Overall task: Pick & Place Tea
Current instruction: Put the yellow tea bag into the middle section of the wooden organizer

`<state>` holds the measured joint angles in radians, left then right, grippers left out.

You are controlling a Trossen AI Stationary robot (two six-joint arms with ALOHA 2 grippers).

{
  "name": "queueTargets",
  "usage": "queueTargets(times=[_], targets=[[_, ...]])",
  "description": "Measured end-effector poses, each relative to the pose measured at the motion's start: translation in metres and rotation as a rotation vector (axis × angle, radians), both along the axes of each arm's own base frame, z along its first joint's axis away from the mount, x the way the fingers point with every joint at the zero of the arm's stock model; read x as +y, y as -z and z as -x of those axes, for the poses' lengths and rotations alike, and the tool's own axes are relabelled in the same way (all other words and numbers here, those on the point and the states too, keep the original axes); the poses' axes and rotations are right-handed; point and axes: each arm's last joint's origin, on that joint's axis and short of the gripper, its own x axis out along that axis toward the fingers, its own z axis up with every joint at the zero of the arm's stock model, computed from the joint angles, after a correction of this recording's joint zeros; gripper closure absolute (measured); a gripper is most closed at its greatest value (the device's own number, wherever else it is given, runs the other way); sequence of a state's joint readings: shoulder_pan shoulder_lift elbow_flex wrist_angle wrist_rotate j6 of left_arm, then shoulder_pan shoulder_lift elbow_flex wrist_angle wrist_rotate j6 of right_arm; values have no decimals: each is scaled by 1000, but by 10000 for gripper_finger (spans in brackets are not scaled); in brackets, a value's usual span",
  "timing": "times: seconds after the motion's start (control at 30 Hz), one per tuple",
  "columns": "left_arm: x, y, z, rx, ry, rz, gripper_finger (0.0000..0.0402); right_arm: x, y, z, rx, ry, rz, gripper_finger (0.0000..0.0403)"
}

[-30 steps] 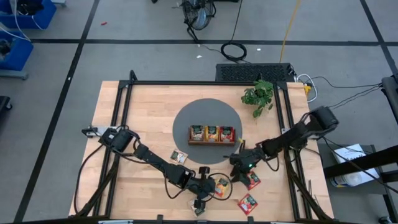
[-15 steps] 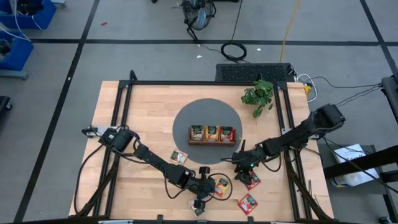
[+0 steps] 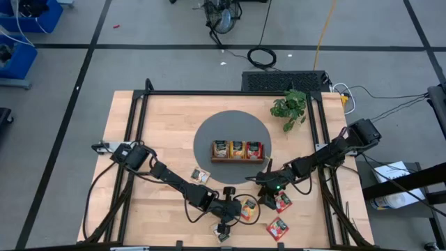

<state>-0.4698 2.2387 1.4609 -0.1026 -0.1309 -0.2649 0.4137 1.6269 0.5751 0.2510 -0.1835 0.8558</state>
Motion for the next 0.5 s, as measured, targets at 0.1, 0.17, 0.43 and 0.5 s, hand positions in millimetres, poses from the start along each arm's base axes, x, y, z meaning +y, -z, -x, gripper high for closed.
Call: queueTargets(times=[0.1,0.17,0.43,0.5], targets=[[0,0,0,-2,-4,-3,371,0,-1,-1,-11,1,-3,210],[1,0,-1,-3,-6,-3,371,1,-1,-1,-17,-1,-7,210],[5,0,-3,-22,-31,-17,371,10,-1,3,-12,-13,-25,210],[5,-1,-4,-39,-44,-33,371,11,-1,3,-14,-19,-34,211]])
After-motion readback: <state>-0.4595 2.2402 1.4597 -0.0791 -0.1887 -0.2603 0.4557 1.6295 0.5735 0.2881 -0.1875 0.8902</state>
